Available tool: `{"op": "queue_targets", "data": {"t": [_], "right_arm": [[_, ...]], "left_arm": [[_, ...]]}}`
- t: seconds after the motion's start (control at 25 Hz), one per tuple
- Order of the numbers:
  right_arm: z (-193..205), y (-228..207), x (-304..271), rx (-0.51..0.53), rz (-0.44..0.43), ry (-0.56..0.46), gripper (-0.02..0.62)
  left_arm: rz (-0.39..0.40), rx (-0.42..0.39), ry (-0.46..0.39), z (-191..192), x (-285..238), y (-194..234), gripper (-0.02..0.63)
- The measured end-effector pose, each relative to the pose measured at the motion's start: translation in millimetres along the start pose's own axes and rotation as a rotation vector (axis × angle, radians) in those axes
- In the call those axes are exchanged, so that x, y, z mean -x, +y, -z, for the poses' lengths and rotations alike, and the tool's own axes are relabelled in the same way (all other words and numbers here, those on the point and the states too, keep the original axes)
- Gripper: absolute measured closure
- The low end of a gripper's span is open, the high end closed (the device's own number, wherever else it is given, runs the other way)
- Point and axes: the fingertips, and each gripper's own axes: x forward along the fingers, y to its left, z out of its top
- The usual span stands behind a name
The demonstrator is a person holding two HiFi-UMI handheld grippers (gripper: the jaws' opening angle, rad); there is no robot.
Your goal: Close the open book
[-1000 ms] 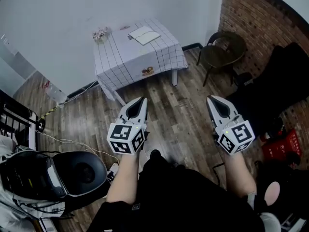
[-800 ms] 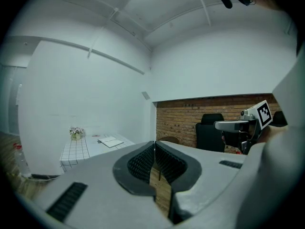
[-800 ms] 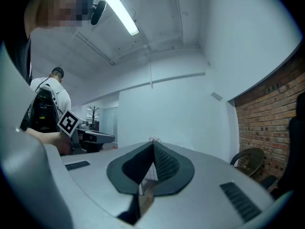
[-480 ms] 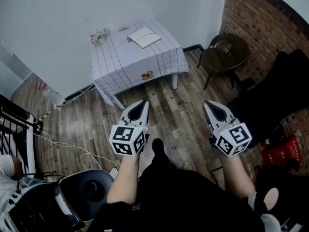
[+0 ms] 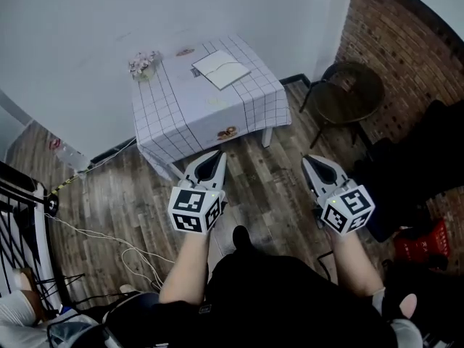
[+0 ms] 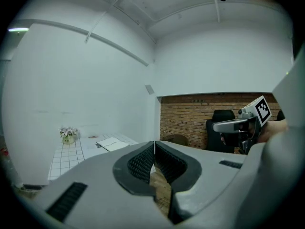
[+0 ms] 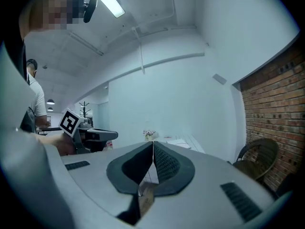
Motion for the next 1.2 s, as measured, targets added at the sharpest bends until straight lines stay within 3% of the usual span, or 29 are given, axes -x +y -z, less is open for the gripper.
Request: {"op": "queue_targets", "data": {"t": [0.32, 0.64, 1.0, 1.2], "right_arm": [[-1, 21, -115, -0.01, -0.031, 0.053, 0.591], [7, 14, -172, -0.025, -0.05, 0.094, 0.591], [23, -44, -248, -0.094, -0.101, 0.127, 0.591], [21, -99, -302, -0.121, -0.147, 0.126, 0.591]], "left_arm": [[0.023, -0.005, 0.016, -7, -43, 102, 0.591], [0.03, -0.006, 0.061, 4, -76, 145, 0.591], [0.007, -0.025, 0.148, 14, -145, 178, 0.591], [-0.036, 0.017, 0.188, 19, -212, 206, 0.591]]}}
